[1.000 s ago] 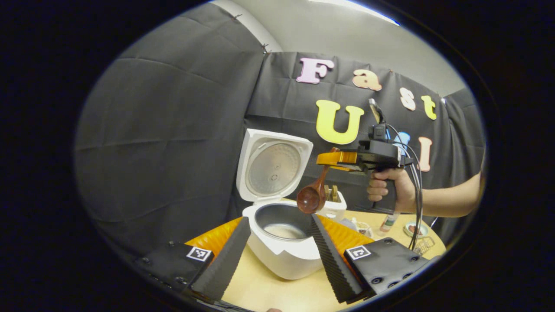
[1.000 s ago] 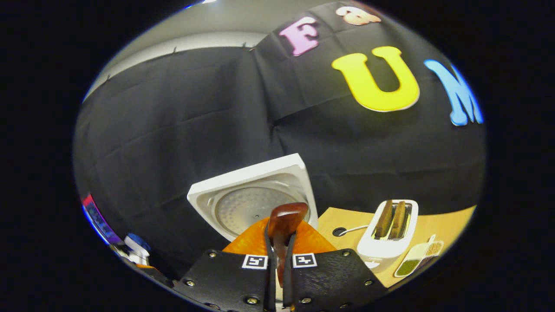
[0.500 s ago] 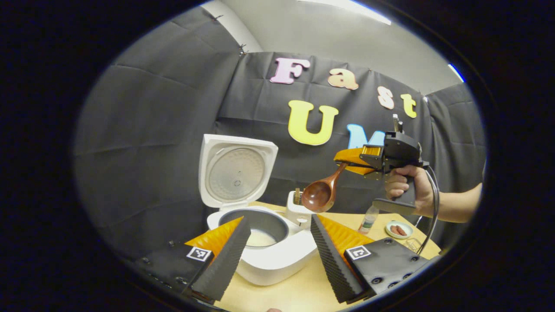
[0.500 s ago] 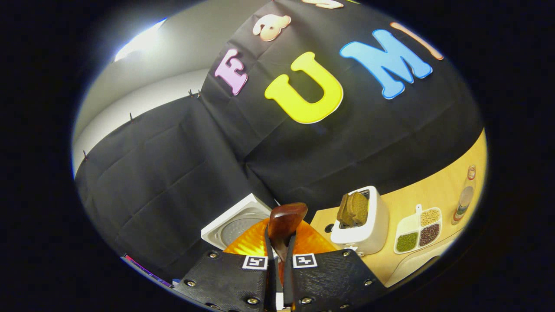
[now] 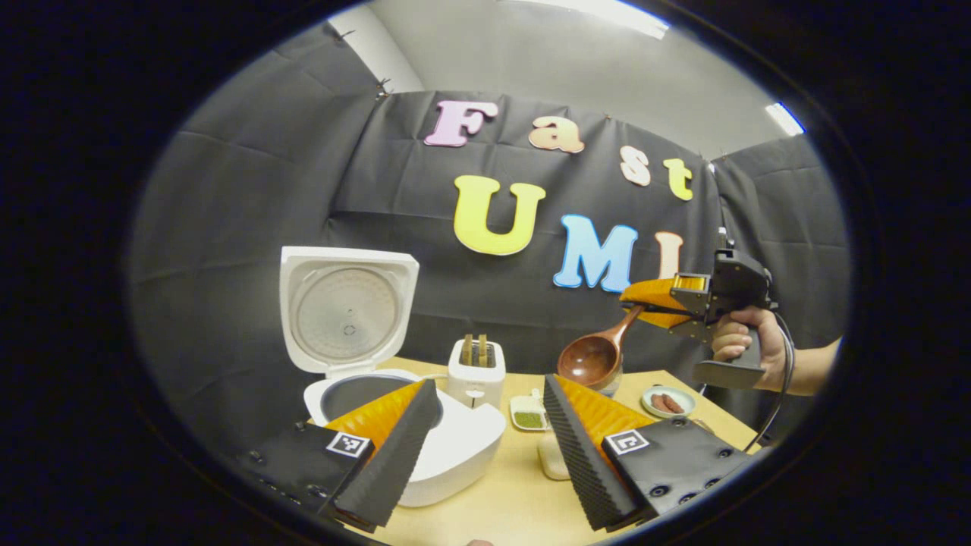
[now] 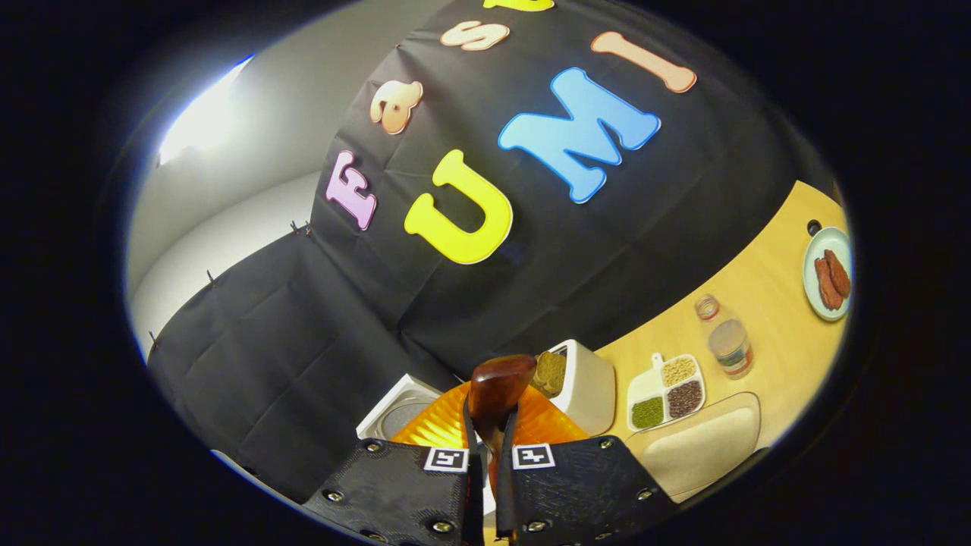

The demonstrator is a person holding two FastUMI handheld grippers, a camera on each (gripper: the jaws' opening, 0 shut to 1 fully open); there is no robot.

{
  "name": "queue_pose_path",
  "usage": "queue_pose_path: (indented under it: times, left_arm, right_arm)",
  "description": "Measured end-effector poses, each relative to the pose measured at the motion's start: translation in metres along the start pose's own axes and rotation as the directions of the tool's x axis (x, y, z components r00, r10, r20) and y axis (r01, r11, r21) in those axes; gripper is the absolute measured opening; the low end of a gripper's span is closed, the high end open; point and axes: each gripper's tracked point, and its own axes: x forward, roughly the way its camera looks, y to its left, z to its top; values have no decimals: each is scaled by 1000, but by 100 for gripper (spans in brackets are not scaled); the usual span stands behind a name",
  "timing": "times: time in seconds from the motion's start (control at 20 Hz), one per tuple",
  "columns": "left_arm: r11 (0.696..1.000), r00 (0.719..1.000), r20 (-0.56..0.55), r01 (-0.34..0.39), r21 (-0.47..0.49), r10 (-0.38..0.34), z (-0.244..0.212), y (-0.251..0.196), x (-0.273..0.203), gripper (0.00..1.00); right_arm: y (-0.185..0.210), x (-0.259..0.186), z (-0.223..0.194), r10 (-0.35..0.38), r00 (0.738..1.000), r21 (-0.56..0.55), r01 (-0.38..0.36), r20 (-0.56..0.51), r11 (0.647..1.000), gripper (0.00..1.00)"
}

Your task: Close the left gripper, press the button to open the rice cooker; take a wooden spoon from the chopstick holder with the right hand, scoop a spoonful of rice and pour it into the rice cooker, then put the wooden spoon back into the chopstick holder.

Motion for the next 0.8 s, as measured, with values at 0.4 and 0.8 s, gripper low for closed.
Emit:
queue_pose_path:
  times: [0.4, 0.8]
  left_arm:
    - [997, 998, -21, 65, 44, -64, -6, -73, 5, 97]
    - [996, 996, -41, 85, 29, -84, -16, -133, 11, 97]
  right_arm:
    - [-67, -84, 50, -96, 991, 34, 93, 90, 995, 7]
    - [-142, -158, 82, -235, 961, 25, 234, 147, 972, 6]
